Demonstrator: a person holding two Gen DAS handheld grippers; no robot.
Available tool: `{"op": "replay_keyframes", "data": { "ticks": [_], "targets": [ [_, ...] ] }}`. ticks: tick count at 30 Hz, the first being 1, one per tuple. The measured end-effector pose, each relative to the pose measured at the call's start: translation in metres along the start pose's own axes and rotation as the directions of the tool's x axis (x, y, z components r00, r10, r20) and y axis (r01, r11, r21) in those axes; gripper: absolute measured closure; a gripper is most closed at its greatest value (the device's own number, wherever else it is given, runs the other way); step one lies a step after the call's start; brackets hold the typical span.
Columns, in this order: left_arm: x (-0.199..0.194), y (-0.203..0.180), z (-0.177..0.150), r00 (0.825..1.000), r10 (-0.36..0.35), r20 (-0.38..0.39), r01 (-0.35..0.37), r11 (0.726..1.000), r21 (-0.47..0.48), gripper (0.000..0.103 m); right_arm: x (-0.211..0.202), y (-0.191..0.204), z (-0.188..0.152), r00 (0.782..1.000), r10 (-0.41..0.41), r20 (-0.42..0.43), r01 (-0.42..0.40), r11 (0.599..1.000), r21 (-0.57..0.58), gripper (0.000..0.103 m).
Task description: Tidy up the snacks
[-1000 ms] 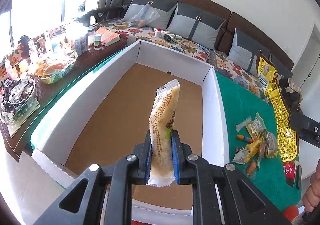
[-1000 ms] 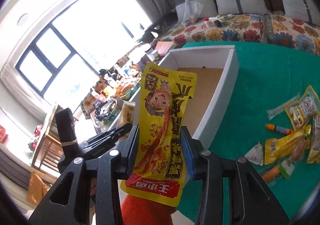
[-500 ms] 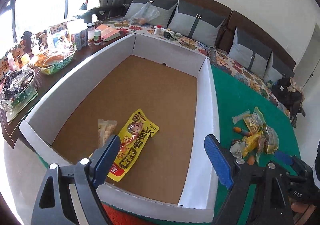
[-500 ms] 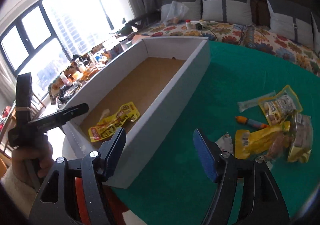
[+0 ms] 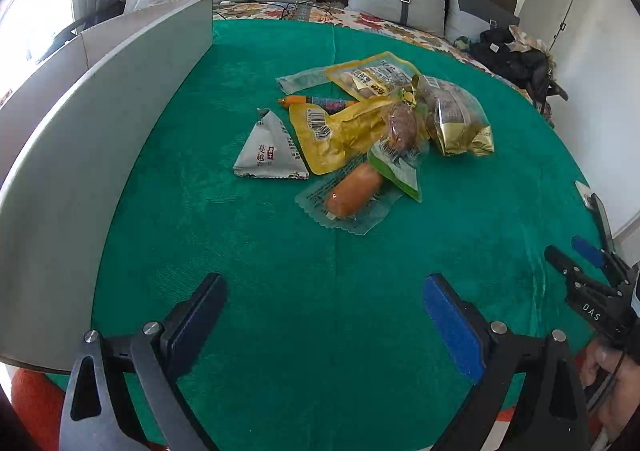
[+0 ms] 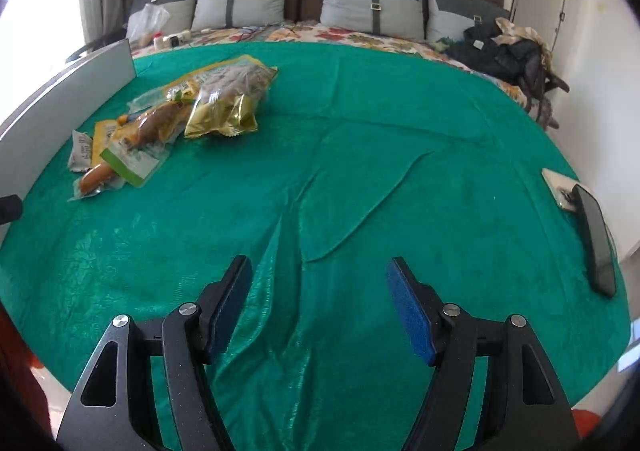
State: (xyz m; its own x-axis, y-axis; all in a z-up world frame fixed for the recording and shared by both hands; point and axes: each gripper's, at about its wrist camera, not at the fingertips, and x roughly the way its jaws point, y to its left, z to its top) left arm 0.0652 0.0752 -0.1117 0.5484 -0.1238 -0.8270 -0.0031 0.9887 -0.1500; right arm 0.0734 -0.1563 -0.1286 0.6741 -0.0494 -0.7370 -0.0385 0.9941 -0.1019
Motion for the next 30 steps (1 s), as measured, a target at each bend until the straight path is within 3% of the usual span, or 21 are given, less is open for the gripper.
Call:
{"op": "replay_keyframes", "data": {
  "ticks": [7, 10, 14, 18, 30],
  "targets": [
    [0.025, -0.001, -0.003, 0.992, 0.115, -0.044, -0.114, 0.993, 0.026, 0.006, 0.022, -0.017, 0.001, 0.999, 0.024, -0.046, -0.024, 1.000, 0.008, 0.030],
    [0.027, -0.003, -0.009, 0.989, 0.150, -0.019, -0.149, 0.988, 0.025, 0.005, 0.025, -0.022, 0.001, 0.998, 0.045, -0.050, -0.044, 0.999, 0.024, 0.030],
    [0.030, -0.002, -0.010, 0.987, 0.160, -0.014, -0.160, 0.987, 0.007, 0.002, 0.026, -0.025, -0.003, 0.997, 0.069, -0.044, -0.067, 0.997, 0.034, 0.029],
    [0.032, -0.002, -0.009, 0.985, 0.172, -0.007, -0.172, 0.985, -0.008, 0.000, 0.029, -0.030, -0.006, 0.997, 0.070, -0.037, -0.067, 0.994, 0.088, 0.019],
    [0.036, -0.002, 0.000, 0.987, 0.159, -0.025, -0.159, 0.987, 0.017, 0.000, 0.037, -0.028, 0.000, 0.995, 0.086, -0.057, -0.082, 0.994, 0.071, 0.006]
  ]
}}
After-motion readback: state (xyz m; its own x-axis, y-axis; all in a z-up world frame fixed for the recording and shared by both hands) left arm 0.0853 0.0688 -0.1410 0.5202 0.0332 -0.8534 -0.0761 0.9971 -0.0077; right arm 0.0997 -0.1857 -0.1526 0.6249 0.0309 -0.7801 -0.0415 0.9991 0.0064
